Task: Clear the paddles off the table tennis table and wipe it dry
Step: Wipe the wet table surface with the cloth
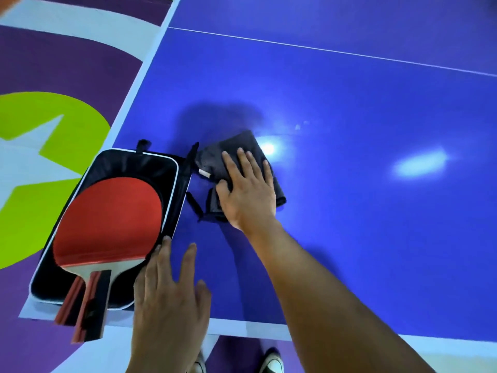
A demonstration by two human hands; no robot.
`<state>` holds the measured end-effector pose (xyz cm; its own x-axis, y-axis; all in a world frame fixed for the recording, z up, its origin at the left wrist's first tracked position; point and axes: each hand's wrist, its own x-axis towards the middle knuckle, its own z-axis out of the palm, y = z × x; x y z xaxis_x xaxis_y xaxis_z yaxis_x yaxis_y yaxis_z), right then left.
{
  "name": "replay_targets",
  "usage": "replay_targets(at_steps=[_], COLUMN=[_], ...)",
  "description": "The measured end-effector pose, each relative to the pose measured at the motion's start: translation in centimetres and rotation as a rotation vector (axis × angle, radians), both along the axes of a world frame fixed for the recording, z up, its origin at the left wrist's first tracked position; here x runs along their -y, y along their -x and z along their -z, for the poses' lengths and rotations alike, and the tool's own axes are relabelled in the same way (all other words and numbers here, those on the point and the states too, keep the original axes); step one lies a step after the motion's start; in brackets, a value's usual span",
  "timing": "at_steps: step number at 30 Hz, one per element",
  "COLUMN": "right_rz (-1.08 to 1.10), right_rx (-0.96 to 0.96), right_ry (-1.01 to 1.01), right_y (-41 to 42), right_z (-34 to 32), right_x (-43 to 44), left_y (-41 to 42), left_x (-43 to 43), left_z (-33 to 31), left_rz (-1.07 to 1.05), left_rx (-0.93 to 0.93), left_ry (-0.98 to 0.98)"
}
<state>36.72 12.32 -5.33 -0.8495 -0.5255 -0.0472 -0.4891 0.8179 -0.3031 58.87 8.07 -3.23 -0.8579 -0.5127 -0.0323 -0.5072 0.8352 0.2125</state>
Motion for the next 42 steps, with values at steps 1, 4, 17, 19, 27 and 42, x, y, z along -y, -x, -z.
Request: replay_targets(at_steps=[1,4,17,19,27,42], right_rz=[0.024,0.241,0.469,0.419,0.168,0.363], right_rx=[-0.012,-0.073,-0.002,0.004,-0.123,-0.038], right_ry=[-0.013,-0.058,-0.141,-0.132,0.006,0.018], right_y=[1.3,6.3,20.9,18.6,-2.3,-3.4], right_z=[0.0,0.1,-0.3,-0.5,1.2,-0.1], right_x=[-1.2,-6.6,-12.3,-11.0,0.0,-12.3], left_y=[0.1,0.3,0.4,-0.3,-5.8,-10.8], left_x=[-0.2,-0.6,-0.5,-0.2,-1.6,-4.1], left_z=[0.2,0.8,0.9,1.0,0.8,3.7], left_rz=[-0.013,-0.04,-0.157,-0.123,0.177,0.194], left_rx=[-0.013,-0.069,-0.206,-0.208,-0.146,0.004], left_ry=[0.008,0.024,-0.21,-0.236,-0.061,-0.118])
